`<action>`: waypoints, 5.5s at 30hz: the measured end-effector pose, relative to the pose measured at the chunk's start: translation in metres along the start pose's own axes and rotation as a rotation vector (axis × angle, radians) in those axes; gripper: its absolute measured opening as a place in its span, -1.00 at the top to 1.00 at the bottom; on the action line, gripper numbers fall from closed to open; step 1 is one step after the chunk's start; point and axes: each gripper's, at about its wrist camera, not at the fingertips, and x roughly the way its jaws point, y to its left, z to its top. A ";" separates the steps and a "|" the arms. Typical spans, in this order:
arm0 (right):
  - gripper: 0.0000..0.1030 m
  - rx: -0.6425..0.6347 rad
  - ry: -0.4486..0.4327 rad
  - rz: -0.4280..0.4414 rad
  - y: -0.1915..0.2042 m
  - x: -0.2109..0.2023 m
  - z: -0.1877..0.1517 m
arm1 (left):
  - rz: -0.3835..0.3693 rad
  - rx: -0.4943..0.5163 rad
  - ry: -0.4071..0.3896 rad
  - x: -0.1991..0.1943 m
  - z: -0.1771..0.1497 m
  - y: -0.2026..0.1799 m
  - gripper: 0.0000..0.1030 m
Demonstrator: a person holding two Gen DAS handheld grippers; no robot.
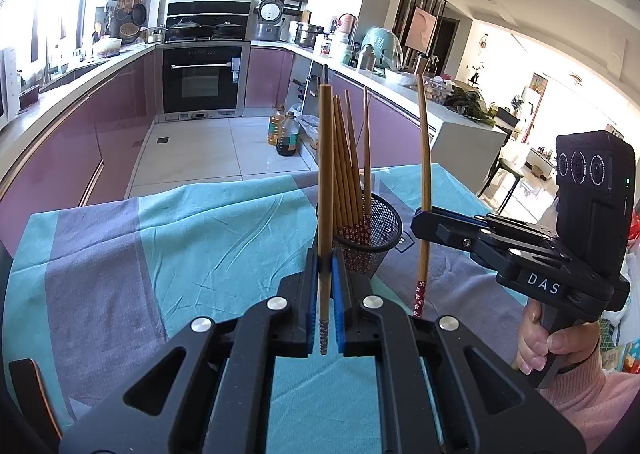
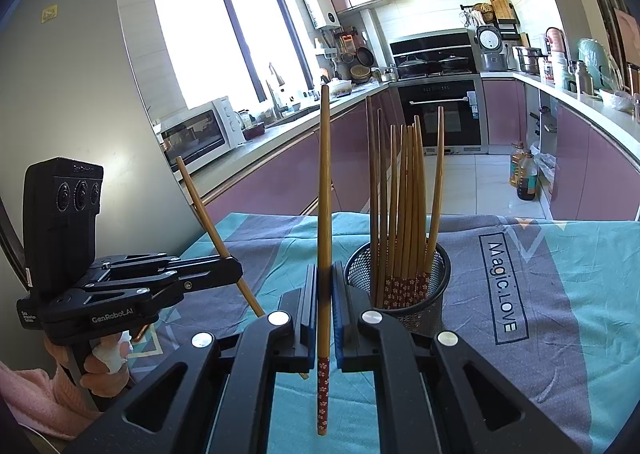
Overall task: Organize utensils
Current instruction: 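Carry both upright chopsticks over the mesh cup, then lower both chopsticks into the mesh cup and open both tools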
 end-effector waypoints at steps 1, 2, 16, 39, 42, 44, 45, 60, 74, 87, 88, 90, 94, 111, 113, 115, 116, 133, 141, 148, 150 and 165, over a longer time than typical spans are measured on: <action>0.89 0.002 -0.001 0.001 -0.001 0.000 0.000 | 0.000 0.001 0.000 0.000 0.000 0.000 0.85; 0.89 0.002 -0.002 0.001 -0.001 0.000 -0.001 | -0.001 0.001 0.000 0.000 0.000 0.000 0.85; 0.89 -0.001 -0.010 -0.001 -0.002 -0.001 0.000 | 0.000 0.009 -0.005 -0.002 0.001 -0.002 0.85; 0.89 -0.004 -0.037 -0.005 -0.003 -0.001 0.004 | -0.010 0.032 -0.020 -0.008 0.006 -0.006 0.85; 0.89 -0.006 -0.042 -0.005 -0.003 -0.002 0.006 | -0.010 0.035 -0.022 -0.009 0.006 -0.006 0.85; 0.89 -0.006 -0.044 -0.005 -0.004 -0.002 0.008 | -0.011 0.038 -0.023 -0.009 0.007 -0.007 0.85; 0.89 -0.005 -0.046 -0.004 -0.004 -0.002 0.008 | -0.010 0.041 -0.023 -0.009 0.007 -0.007 0.85; 0.89 -0.010 -0.067 -0.003 -0.007 -0.003 0.016 | -0.029 0.067 -0.042 -0.012 0.016 -0.011 0.85; 0.89 -0.026 -0.093 -0.010 -0.005 -0.005 0.025 | -0.048 0.083 -0.069 -0.020 0.023 -0.012 0.85; 0.89 -0.027 -0.114 -0.009 -0.009 -0.006 0.034 | -0.055 0.097 -0.102 -0.029 0.029 -0.018 0.85; 0.89 -0.028 -0.116 -0.009 -0.009 -0.006 0.034 | -0.056 0.097 -0.104 -0.030 0.029 -0.019 0.85; 0.89 -0.031 -0.120 -0.012 -0.009 -0.006 0.036 | -0.057 0.100 -0.110 -0.031 0.031 -0.021 0.85; 0.89 -0.032 -0.127 -0.013 -0.011 -0.006 0.040 | -0.059 0.102 -0.125 -0.035 0.035 -0.023 0.85; 0.89 -0.013 -0.157 -0.012 -0.019 -0.003 0.056 | -0.077 0.108 -0.197 -0.050 0.057 -0.024 0.85; 0.89 -0.011 -0.160 -0.015 -0.019 -0.003 0.057 | -0.078 0.107 -0.200 -0.050 0.059 -0.026 0.85; 0.89 -0.011 -0.163 -0.019 -0.020 -0.002 0.059 | -0.080 0.108 -0.200 -0.049 0.058 -0.029 0.85; 0.89 -0.011 -0.164 -0.020 -0.020 -0.002 0.060 | -0.079 0.109 -0.199 -0.049 0.058 -0.029 0.85; 0.89 0.003 -0.160 -0.058 -0.025 0.013 0.064 | -0.059 0.095 -0.162 -0.033 0.069 -0.029 0.86; 0.89 0.020 -0.155 -0.074 -0.031 0.021 0.064 | -0.053 0.096 -0.144 -0.026 0.075 -0.027 0.86; 0.89 0.004 -0.150 -0.115 -0.032 0.030 0.061 | -0.048 0.096 -0.113 -0.016 0.074 -0.023 0.85; 0.89 0.003 -0.141 -0.124 -0.033 0.035 0.059 | -0.041 0.097 -0.103 -0.012 0.073 -0.022 0.85; 0.88 -0.006 0.006 -0.122 -0.034 0.062 0.032 | -0.066 0.133 0.025 0.018 0.065 -0.021 0.85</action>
